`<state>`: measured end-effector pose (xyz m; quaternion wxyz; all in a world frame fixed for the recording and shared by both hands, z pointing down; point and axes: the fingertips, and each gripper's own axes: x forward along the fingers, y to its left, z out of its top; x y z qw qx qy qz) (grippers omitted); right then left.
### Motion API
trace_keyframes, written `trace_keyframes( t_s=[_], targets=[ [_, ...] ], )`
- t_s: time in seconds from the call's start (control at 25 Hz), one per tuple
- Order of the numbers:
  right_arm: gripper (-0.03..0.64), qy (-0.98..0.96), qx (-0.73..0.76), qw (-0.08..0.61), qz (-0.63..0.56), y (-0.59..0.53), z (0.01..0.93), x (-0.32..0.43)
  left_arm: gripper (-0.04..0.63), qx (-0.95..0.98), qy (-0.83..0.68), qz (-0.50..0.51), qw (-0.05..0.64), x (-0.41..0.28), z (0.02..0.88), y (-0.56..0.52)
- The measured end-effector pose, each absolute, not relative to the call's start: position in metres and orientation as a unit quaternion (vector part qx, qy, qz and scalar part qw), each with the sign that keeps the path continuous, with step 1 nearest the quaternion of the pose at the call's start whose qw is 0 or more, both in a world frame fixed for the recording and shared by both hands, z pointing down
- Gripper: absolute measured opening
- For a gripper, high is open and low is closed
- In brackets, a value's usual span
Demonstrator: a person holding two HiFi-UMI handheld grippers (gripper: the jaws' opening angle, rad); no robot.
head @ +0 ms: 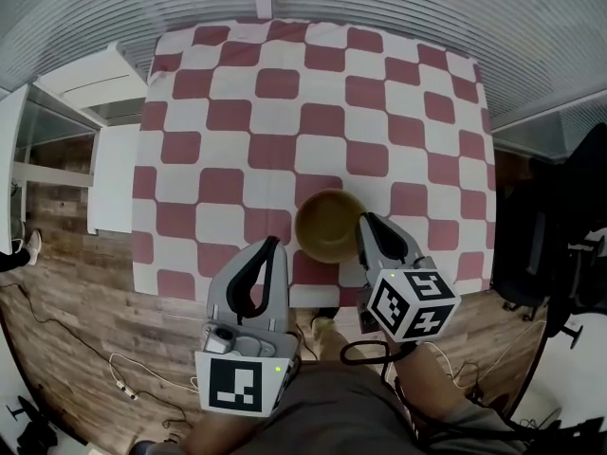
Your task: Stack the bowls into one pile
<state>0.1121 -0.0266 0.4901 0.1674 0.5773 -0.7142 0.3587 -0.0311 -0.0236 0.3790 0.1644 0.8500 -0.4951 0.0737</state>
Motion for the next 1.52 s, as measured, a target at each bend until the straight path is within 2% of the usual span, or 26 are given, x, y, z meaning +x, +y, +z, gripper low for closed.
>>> trace_keyframes(
  t_s=[0.16,0.28,0.52,0.88,1.0,1.04,1.2,1.52],
  targets=[
    [0.057,-0.723,0.572,0.175,0.346,-0.027,0.491,0.109,0.000,0.852,-0.490,0.076,0.168,-0.029,0.381,-0.021],
    [0.115,-0.726,0.575,0.181,0.330,-0.026,0.486,0.111,0.000,0.854,-0.489,0.074,0.162,-0.027,0.376,-0.020],
    [0.114,-0.741,0.593,0.143,0.281,-0.025,0.438,0.127,0.000,0.856,-0.500,0.056,0.119,-0.025,0.342,-0.016],
    [0.084,-0.790,0.591,0.042,0.159,-0.007,0.291,0.137,0.000,0.853,-0.521,0.025,0.012,-0.017,0.240,0.005],
    [0.044,-0.799,0.592,0.018,0.109,0.003,0.247,0.144,0.000,0.850,-0.527,0.010,-0.019,-0.013,0.210,0.009],
    [0.026,-0.801,0.592,0.015,0.091,0.006,0.235,0.145,0.000,0.848,-0.529,0.003,-0.029,-0.012,0.200,0.010],
    [0.025,-0.804,0.593,0.020,0.039,0.021,0.205,0.150,0.000,0.844,-0.533,-0.014,-0.058,-0.007,0.172,0.019],
    [0.025,-0.803,0.595,0.013,0.014,0.042,0.189,0.152,0.000,0.841,-0.536,-0.018,-0.073,-0.007,0.153,0.029]
  ],
)
